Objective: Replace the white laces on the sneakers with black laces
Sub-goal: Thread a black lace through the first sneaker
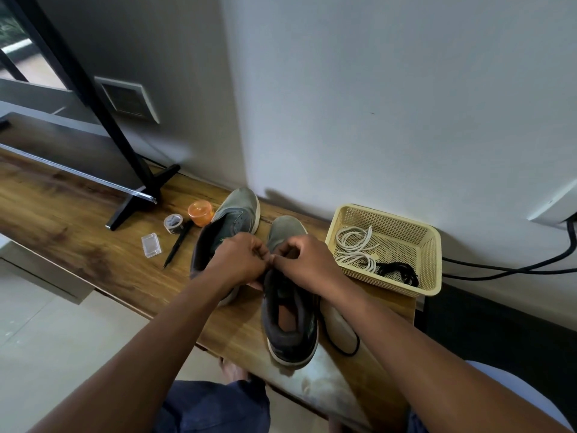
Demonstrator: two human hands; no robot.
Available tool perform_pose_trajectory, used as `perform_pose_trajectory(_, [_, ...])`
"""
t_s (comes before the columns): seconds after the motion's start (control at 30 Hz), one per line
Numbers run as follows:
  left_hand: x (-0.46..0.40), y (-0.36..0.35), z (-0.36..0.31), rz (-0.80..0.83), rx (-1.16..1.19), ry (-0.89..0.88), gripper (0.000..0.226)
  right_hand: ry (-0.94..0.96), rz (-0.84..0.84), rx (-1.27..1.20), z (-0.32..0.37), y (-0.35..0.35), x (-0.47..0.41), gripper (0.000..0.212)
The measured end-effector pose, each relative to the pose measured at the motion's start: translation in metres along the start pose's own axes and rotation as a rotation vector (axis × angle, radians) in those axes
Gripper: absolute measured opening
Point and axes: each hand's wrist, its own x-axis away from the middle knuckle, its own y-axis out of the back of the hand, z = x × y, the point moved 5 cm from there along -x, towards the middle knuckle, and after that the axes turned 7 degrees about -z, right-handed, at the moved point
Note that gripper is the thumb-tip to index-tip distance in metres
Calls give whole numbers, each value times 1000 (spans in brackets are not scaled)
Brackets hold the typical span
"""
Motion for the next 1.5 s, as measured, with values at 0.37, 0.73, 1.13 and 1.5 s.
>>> perform_pose_trajectory(0.37, [-9,17,4,-42,157,4,24,-4,89,-51,-1,1,-5,15])
perform_pose_trajectory(0.73, [3,8,-19,41,420,63,29,78,75,29,7,2,2,14])
perform_pose_trajectory(1.13, [4,54,-31,-177,-477,-461,11,150,-5,277,15,5,11,32])
perform_pose_trajectory(1.5, [2,46,-26,-107,-236,-317,24,242,85,410,18,6,14,50])
